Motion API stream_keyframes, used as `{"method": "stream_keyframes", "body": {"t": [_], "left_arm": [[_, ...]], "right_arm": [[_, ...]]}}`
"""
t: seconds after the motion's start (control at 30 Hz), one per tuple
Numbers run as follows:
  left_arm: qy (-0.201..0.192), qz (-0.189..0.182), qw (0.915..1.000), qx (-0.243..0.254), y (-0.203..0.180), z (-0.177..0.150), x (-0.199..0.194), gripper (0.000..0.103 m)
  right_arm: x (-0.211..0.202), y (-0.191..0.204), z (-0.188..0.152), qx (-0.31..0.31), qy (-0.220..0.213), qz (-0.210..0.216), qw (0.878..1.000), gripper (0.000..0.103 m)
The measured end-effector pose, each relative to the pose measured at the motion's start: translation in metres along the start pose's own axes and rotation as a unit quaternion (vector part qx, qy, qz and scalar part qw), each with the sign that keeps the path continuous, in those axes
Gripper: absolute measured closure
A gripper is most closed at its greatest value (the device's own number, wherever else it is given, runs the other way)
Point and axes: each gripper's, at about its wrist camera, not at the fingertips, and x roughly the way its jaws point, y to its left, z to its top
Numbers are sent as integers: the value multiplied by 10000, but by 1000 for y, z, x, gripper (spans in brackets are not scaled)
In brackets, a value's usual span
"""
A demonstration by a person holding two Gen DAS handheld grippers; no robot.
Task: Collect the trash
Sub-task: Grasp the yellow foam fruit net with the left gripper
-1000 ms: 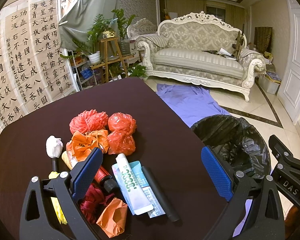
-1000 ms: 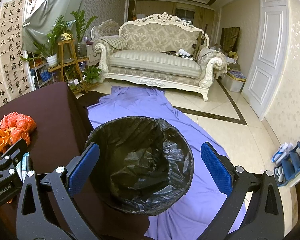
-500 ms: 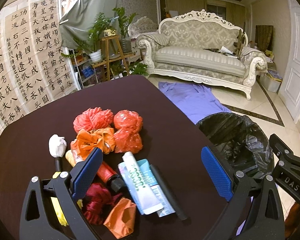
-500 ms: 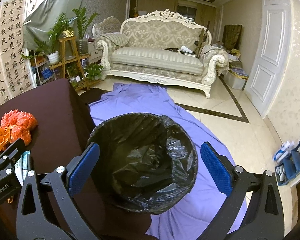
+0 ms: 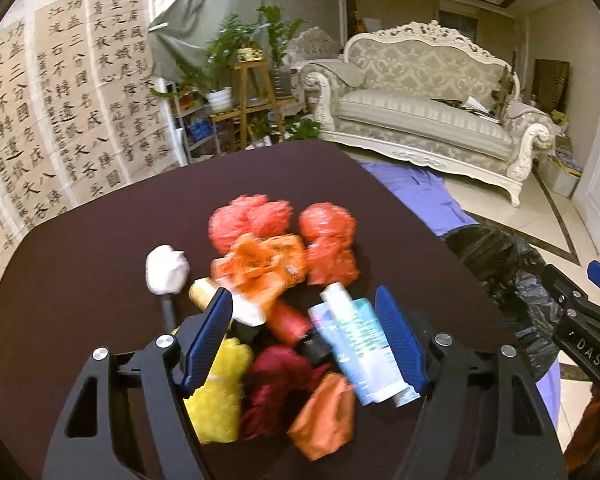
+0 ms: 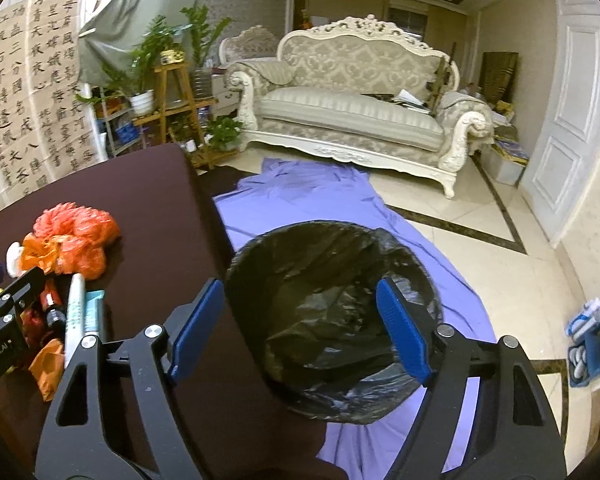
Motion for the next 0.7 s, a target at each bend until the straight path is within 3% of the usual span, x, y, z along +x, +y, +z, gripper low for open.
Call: {"method": "stream_keyframes", "body": {"t": [0.33,0.7], "left_arm": [[203,450,9981,-356,50,5,-6,31],[515,333,9973,-395,61,2,4,31]], "right_arm": [[-5,35,13,-250,69,318,9992,27],[-2,56,15,-449,155,472,9978,27]]}}
